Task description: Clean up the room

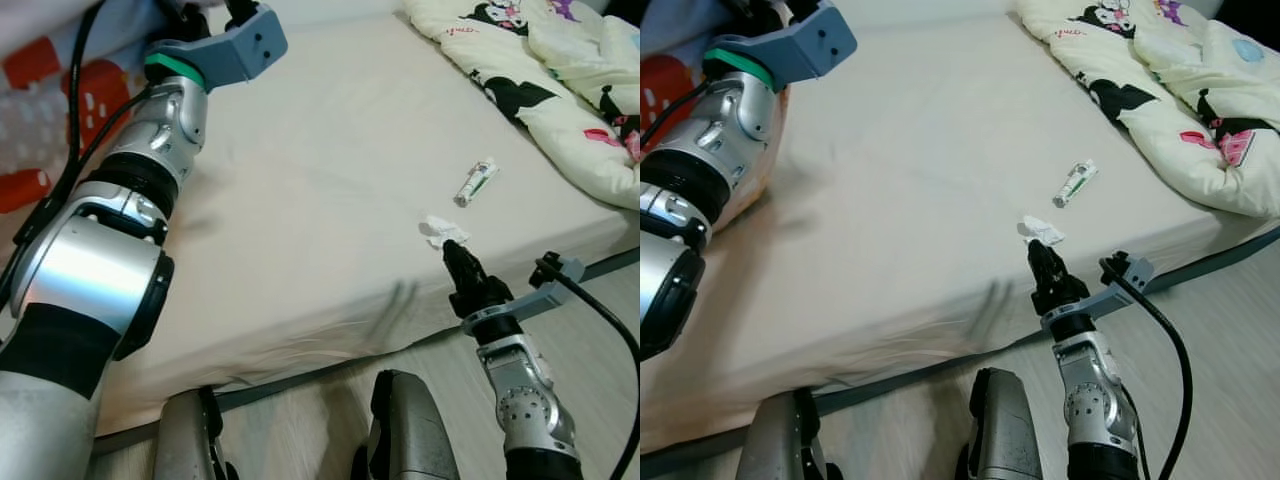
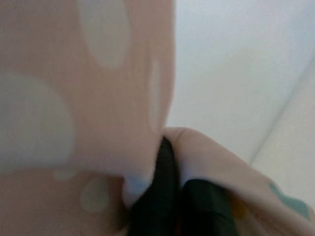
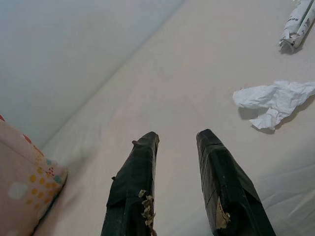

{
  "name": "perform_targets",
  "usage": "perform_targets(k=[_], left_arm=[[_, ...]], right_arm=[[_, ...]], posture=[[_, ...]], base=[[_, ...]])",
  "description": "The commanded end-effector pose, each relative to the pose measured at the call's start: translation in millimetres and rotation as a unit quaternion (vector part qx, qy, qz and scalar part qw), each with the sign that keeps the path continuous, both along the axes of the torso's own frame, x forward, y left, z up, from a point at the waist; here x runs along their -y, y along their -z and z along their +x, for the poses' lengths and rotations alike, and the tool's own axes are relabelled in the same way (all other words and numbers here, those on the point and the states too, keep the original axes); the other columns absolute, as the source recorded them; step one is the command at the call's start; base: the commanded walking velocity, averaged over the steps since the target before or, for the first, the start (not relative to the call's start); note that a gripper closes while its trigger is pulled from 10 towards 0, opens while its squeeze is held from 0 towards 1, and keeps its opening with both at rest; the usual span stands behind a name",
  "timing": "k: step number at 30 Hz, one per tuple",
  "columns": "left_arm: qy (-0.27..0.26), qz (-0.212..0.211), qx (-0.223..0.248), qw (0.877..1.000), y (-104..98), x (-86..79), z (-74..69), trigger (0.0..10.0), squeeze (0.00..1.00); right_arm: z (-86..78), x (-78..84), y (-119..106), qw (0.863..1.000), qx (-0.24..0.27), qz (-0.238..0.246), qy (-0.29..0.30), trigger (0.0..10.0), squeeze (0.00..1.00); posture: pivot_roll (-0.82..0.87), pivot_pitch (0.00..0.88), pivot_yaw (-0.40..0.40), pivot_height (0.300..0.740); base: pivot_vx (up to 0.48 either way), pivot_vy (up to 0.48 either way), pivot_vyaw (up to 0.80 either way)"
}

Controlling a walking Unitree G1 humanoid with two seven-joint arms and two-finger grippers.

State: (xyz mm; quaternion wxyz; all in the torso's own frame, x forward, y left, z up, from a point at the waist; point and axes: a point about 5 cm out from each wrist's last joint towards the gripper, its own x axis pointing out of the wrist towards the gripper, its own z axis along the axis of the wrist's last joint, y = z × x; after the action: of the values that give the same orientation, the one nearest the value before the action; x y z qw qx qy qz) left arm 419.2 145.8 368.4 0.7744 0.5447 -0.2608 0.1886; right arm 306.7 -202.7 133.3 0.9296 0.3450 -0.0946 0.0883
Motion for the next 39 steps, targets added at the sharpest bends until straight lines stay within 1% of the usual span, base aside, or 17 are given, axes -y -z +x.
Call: perform_targets(k=[1,8,9,10,11,13,14,18,21,22,24,29,31,32,35,37,39], left_arm=[[0.017,-0.012,0.027,0.999,-16,7.2,-3.5,10.0,1.0],[0.01,-0.071,0.097,0.993,-28,-9.4,-10.3,10.0,1.0],[0.018,-0.055,0.148,0.987,-41,-6.8,-16.5,10.0,1.0],[0.018,-0.055,0.148,0.987,-41,-6.8,-16.5,10.0,1.0],[0.031,0.0,0.222,0.975,-61,2.8,-27.2,10.0,1.0],[0.028,0.04,0.272,0.961,-78,9.2,-35.7,10.0,1.0],[0.024,0.046,0.29,0.956,-83,10.1,-38.7,10.0,0.0],[-0.015,0.051,0.373,0.926,-120,7.9,-57.9,10.0,0.0],[-0.042,0.025,0.375,0.926,-133,-1.7,-62.6,10.0,0.0],[-0.052,-0.004,0.355,0.933,-137,-10.4,-62.7,10.0,0.0],[-0.052,0.011,0.222,0.974,-130,-14.2,-47.8,10.0,0.0],[-0.015,0.051,0.142,0.989,-118,-2.2,-37.0,10.0,0.0],[0.066,0.061,0.066,0.994,-99,17.3,-27.5,10.0,0.0],[0.066,0.061,0.066,0.994,-99,17.3,-27.5,10.0,0.0],[0.207,0.05,-0.076,0.974,-60,45.0,-16.3,10.0,0.0],[0.235,0.047,-0.104,0.965,-51,49.8,-14.9,10.0,0.0],[0.318,0.017,-0.161,0.934,-34,63.6,-15.1,10.0,0.0]], right_arm=[[-4.2,1.9,4,1.0,-0.005,0.002,0.01,10.0,0.0],[-3.8,-0.7,5,1.0,-0.006,0.003,0.007,10.0,0.0],[-3.5,-0.6,4,1.0,-0.006,0.004,0.007,10.0,0.0],[-3.5,-0.6,4,1.0,-0.006,0.004,0.007,10.0,0.0],[-2.5,-0.6,4,1.0,-0.005,0.002,0.005,10.0,0.0],[-2.1,-1.3,3,1.0,-0.004,0.002,0.004,10.0,0.0],[-2.0,-1.6,3,1.0,-0.004,0.001,0.004,10.0,0.0],[-2.4,-0.3,2,1.0,-0.001,0.002,0.007,10.0,0.0],[-2.8,0.2,2,1.0,-0.001,0.002,0.008,10.0,0.0],[-3.1,0.3,2,1.0,-0.001,0.002,0.009,10.0,0.0],[-3.3,0.5,3,1.0,-0.002,0.002,0.01,10.0,0.0],[-3.6,-0.6,3,1.0,-0.002,0.0,0.01,10.0,0.0],[-4.5,0.1,3,1.0,-0.001,0.0,0.014,10.0,0.0],[-4.5,0.1,3,1.0,-0.001,0.0,0.014,10.0,0.0],[-6.5,0.8,4,1.0,-0.003,0.001,0.017,10.0,0.0],[-7.0,0.5,5,1.0,-0.005,0.0,0.016,10.0,0.0],[-7.5,-1.0,7,1.0,-0.008,-0.005,0.012,10.0,0.0]], posture=[[-0.08,0.121,0.045,0.533],[-0.07,0.126,0.043,0.533],[-0.07,0.127,0.039,0.533],[-0.07,0.127,0.039,0.533],[-0.07,0.126,0.037,0.533],[-0.07,0.126,0.037,0.533],[-0.07,0.126,0.037,0.533],[-0.07,0.123,0.039,0.533],[-0.07,0.122,0.041,0.533],[-0.07,0.121,0.042,0.533],[-0.07,0.121,0.04,0.533],[-0.07,0.119,0.047,0.533],[-0.08,0.124,0.052,0.533],[-0.08,0.124,0.052,0.533],[-0.08,0.13,0.05,0.533],[-0.08,0.13,0.05,0.533],[-0.07,0.134,0.049,0.533]], base=[[0.0,0.0,0.0],[0.0,0.0,0.0],[0.0,0.0,0.0],[0.0,0.0,0.0],[0.0,0.0,0.0],[0.0,0.0,0.0],[0.0,0.0,0.0],[0.0,0.0,0.0],[0.0,0.0,0.0],[0.0,0.0,0.0],[0.0,0.0,0.0],[0.0,0.0,0.0],[0.0,0.0,0.0],[0.0,0.0,0.0],[0.0,0.0,0.0],[0.0,0.0,0.0],[0.0,0.0,0.0]])
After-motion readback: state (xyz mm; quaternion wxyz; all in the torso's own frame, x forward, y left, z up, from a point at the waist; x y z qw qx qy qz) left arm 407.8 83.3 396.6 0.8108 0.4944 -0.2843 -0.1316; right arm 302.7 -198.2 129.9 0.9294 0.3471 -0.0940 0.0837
